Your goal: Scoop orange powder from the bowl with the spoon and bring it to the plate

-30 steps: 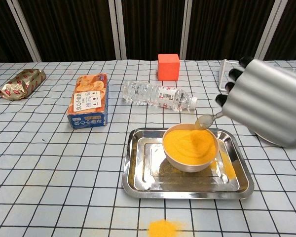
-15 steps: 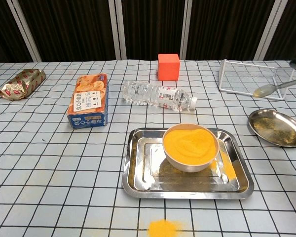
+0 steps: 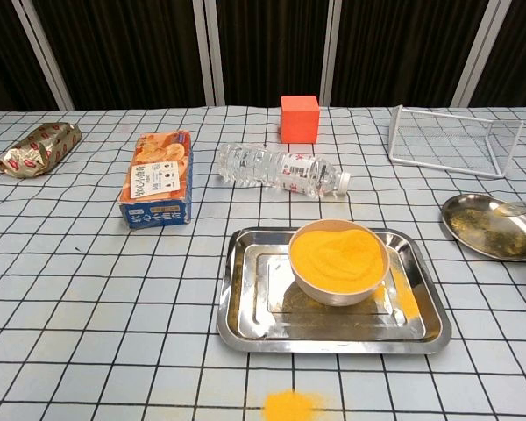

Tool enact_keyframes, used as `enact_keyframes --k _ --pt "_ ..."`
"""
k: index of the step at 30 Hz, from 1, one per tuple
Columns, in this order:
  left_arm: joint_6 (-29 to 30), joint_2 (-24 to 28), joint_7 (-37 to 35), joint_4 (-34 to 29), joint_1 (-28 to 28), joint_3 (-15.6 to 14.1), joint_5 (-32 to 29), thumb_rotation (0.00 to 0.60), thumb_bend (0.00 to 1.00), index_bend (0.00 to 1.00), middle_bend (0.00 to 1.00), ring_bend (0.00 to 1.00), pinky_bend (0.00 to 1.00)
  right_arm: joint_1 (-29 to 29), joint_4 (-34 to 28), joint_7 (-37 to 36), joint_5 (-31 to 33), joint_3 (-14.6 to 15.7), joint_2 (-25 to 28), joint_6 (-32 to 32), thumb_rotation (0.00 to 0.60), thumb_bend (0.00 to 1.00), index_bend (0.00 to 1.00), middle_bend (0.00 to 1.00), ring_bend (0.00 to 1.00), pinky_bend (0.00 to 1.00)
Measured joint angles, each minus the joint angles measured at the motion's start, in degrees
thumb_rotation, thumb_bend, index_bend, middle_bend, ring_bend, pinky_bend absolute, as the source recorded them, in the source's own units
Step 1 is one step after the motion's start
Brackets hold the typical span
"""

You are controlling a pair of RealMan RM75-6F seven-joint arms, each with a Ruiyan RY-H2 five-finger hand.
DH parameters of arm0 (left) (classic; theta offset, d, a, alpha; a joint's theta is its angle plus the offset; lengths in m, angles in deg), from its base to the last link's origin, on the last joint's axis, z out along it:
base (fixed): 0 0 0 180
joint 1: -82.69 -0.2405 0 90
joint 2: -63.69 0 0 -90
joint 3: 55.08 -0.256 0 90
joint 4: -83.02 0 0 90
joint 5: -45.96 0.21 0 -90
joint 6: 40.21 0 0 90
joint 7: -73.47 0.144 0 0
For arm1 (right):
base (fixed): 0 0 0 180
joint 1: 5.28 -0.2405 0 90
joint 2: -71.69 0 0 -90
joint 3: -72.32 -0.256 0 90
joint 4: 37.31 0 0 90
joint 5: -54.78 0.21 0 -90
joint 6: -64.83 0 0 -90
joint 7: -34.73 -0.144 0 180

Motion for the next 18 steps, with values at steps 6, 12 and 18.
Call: enact_keyframes --k 6,12,18 --pt "-0.12 -0.03 0.25 0.04 0.02 -0.13 0.13 0.6 0.01 0.0 0.0 0.0 0.0 -0.38 1.87 -1.2 1.45 0.83 -2.37 -0.1 0.6 0.56 0.68 0.62 0.49 0.51" --pt "-0.02 -0.12 0.27 0.15 -0.09 -0.11 -0.04 0.6 0.01 0.0 0.0 0.0 0.0 -0.83 3.19 -3.5 2.89 0.96 -4.15 -0.07 0.6 0.53 0.49 0.51 0.4 0.46" --pt "-0.27 -0.21 0.65 0.06 -0.03 -0.13 -0.17 0.6 0.01 0.0 0.0 0.0 0.0 -0.79 1.95 -3.5 3.29 1.63 -4.17 0.68 0.6 0.44 0.27 0.32 0.25 0.38"
